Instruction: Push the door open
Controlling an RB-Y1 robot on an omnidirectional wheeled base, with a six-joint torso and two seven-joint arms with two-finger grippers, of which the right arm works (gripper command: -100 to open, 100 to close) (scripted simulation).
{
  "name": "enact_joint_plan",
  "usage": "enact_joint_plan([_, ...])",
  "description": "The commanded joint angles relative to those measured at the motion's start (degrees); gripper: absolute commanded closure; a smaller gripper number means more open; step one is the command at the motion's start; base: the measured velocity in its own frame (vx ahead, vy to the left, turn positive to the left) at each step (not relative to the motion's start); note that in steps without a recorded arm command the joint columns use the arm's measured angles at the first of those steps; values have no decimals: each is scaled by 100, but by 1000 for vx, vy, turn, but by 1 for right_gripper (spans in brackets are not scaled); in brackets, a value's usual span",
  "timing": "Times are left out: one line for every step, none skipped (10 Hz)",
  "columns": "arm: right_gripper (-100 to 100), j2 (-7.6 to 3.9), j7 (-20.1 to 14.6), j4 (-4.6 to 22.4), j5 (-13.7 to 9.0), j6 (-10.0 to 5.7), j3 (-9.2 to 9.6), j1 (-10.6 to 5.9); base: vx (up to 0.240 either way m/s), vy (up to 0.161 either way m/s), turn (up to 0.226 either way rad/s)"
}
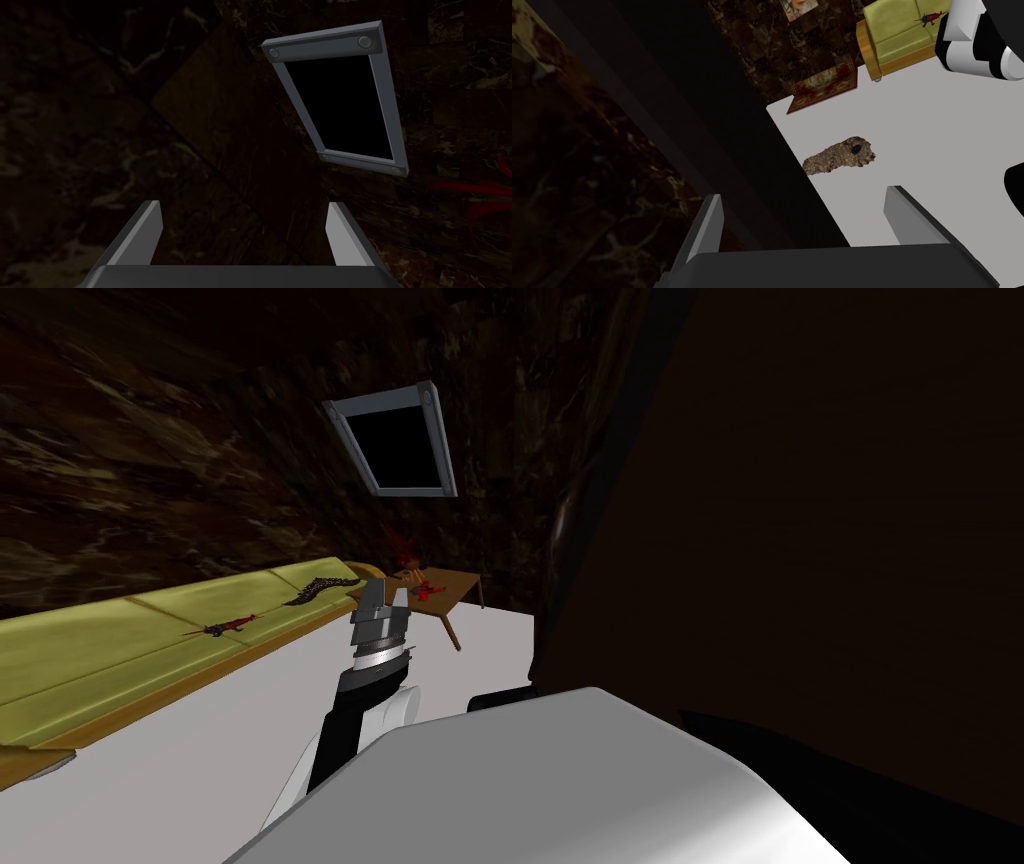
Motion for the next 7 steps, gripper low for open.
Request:
enact_joint_plan([-100, -203, -91, 84, 19, -40, -133, -179, -29, -37, 81])
enact_joint_plan([-100, -271, -113, 117, 26, -52, -172, -232, -10, -30, 18])
enact_joint_plan([-100, -271, -113, 117, 26, -52, -172, -232, 3, -24, -30])
enact_joint_plan([-100, -271, -113, 117, 26, -52, -172, -232, 3, -29, -28])
enact_joint_plan([-100, -339, -136, 150, 32, -63, -212, -284, 4, -32, -31])
enact_joint_plan([-100, -407, -159, 183, 38, -75, -252, -337, 4, -35, -30])
enact_joint_plan([-100, -407, -159, 183, 38, -75, -252, -337, 4, -39, -22])
